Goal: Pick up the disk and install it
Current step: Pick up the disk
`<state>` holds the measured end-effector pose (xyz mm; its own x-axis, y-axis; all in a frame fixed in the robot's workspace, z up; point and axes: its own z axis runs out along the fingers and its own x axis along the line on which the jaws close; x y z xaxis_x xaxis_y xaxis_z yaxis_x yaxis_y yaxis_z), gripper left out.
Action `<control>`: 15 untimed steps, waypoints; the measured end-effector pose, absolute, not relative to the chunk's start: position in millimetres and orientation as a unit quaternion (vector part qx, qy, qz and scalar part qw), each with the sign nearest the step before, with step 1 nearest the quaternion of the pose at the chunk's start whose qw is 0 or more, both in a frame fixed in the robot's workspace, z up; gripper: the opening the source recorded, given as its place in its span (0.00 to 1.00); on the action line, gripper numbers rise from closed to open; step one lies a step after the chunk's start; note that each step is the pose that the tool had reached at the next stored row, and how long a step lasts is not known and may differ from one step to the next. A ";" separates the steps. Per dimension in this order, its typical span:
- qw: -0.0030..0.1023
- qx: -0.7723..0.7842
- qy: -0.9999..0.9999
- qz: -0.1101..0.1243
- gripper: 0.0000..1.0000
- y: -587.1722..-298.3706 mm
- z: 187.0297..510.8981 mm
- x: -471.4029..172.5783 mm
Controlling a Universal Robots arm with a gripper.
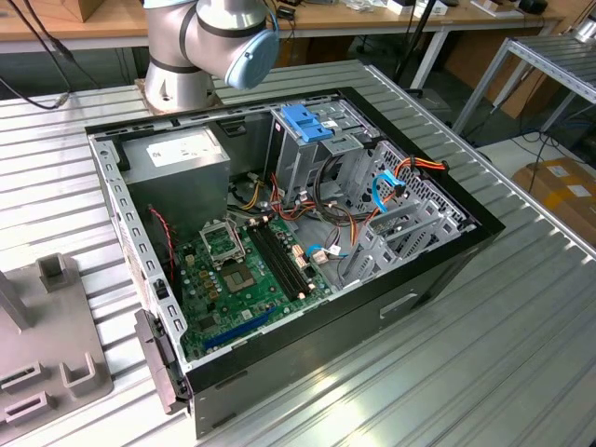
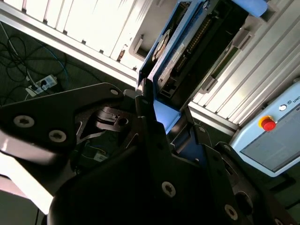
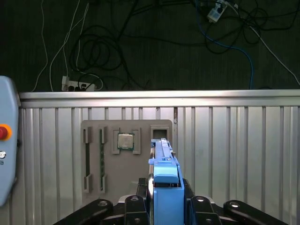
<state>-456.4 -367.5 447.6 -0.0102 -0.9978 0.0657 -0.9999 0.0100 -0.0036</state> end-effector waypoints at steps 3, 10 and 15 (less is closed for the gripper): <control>0.022 0.703 -0.710 0.024 0.37 -367.5 448.0 -456.4; 0.022 0.703 -0.710 0.024 0.37 -367.5 458.6 -456.4; 0.022 0.703 -0.710 0.024 0.37 -367.5 459.2 -456.4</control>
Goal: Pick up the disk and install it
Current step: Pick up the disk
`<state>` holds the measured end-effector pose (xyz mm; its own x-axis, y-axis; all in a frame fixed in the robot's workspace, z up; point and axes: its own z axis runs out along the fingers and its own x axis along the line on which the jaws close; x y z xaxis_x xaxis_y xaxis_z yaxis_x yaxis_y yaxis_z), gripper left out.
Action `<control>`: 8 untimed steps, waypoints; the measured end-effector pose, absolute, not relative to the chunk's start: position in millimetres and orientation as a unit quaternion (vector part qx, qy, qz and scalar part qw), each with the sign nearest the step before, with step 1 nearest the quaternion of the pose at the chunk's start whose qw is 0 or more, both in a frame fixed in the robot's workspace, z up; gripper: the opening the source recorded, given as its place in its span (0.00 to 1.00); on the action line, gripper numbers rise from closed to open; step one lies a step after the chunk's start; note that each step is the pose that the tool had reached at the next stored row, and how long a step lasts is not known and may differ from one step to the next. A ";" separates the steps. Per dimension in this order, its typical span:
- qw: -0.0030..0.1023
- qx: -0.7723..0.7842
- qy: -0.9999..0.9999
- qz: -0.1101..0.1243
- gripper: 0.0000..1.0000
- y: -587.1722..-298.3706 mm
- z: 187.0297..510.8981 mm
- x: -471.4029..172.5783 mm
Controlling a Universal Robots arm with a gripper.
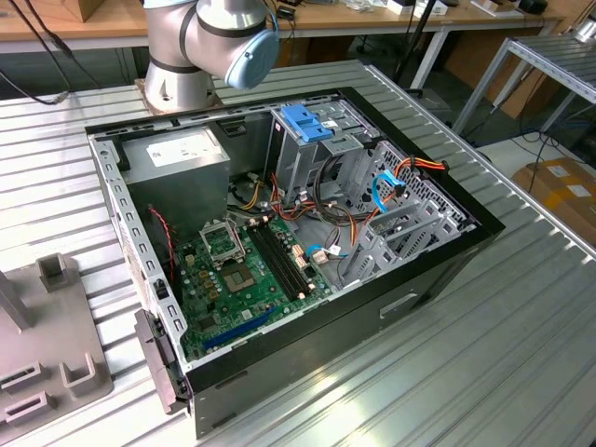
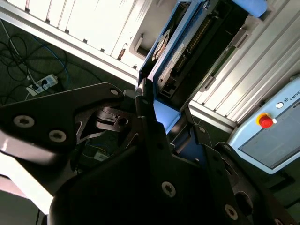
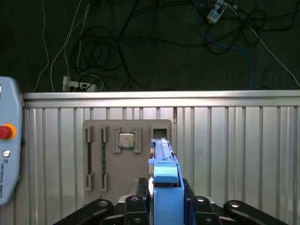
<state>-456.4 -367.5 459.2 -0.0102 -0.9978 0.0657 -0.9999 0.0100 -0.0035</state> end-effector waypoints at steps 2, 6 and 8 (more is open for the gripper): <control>0.022 0.703 -0.710 0.024 0.37 -367.6 460.4 -456.4; 0.022 0.703 -0.710 0.024 0.37 -367.6 467.0 -456.4; 0.022 0.703 -0.710 0.024 0.37 -367.5 470.6 -456.4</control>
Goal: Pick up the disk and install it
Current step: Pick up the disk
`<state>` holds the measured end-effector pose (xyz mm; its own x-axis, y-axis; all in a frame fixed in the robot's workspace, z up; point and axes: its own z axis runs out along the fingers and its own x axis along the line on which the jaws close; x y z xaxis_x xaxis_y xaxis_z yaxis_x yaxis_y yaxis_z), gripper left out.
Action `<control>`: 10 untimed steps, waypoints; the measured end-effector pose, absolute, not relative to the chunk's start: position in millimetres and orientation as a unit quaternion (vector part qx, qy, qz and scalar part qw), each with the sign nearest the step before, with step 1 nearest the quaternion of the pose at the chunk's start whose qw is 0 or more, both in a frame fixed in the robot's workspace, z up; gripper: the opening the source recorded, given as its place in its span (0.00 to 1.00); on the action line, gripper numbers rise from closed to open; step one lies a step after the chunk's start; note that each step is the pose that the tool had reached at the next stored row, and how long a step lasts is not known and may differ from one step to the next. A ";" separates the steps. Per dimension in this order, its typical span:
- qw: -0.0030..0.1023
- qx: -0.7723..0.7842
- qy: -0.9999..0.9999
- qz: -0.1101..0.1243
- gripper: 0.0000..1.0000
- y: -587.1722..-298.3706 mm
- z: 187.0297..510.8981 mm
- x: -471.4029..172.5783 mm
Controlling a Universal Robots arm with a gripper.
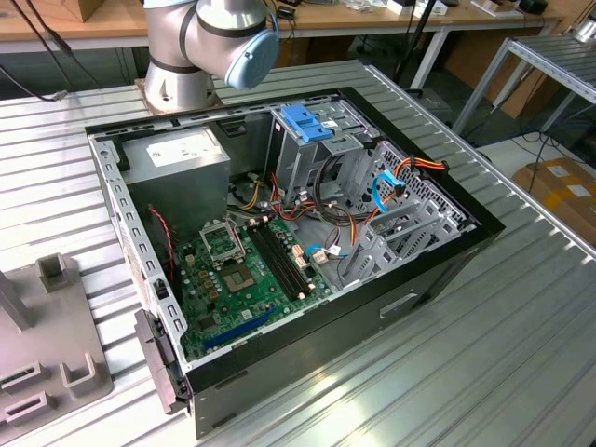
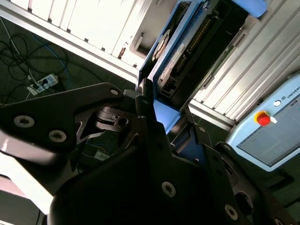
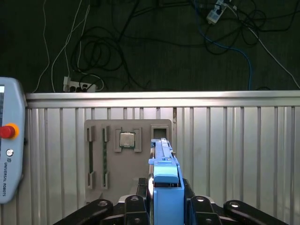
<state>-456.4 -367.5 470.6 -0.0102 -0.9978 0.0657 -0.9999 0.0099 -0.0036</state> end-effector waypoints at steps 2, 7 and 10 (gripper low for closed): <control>0.022 0.703 -0.710 0.024 0.37 -367.5 475.4 -456.5; 0.022 0.703 -0.710 0.024 0.37 -367.5 487.9 -456.4; 0.022 0.703 -0.710 0.024 0.37 -367.5 496.6 -456.4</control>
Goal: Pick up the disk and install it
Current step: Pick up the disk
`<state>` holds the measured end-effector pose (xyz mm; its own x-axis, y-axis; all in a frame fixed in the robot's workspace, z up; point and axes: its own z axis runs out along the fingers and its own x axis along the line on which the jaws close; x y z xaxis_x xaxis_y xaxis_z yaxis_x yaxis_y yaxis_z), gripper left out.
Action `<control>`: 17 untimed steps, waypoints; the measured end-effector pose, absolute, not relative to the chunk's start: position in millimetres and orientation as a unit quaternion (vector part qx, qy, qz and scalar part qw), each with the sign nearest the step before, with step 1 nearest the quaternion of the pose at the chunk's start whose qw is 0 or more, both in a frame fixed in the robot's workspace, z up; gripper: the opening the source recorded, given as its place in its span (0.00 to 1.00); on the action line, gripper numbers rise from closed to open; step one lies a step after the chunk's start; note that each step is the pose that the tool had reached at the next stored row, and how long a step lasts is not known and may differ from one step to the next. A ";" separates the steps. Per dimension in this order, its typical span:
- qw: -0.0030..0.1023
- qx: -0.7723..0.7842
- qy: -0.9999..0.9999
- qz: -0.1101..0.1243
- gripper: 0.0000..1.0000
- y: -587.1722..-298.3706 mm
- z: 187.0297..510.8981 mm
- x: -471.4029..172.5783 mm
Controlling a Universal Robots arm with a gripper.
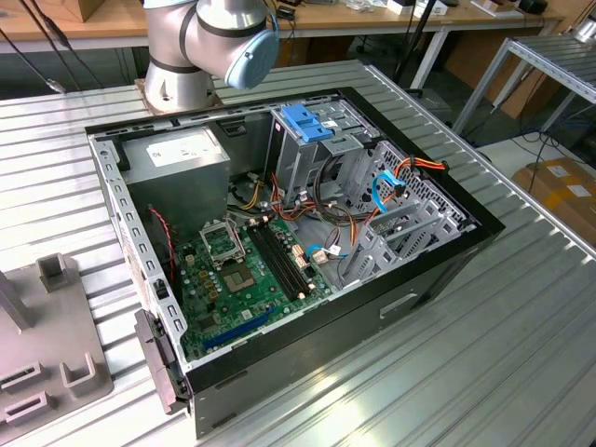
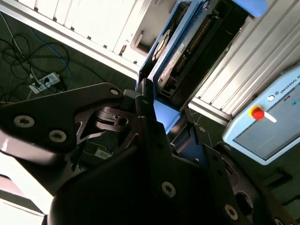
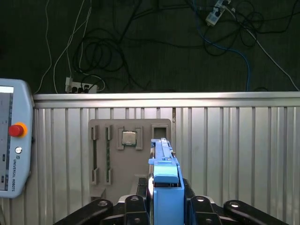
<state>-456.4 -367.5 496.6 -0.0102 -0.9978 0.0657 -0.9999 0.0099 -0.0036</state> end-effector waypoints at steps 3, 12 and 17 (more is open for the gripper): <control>0.022 0.703 -0.710 0.024 0.37 -367.5 497.4 -456.4; 0.022 0.703 -0.710 0.024 0.37 -367.5 500.1 -456.4; 0.022 0.703 -0.710 0.024 0.37 -367.5 500.2 -454.6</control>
<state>-454.6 -367.5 500.2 -0.0101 -0.9978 0.0658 -0.9999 0.0099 -0.0035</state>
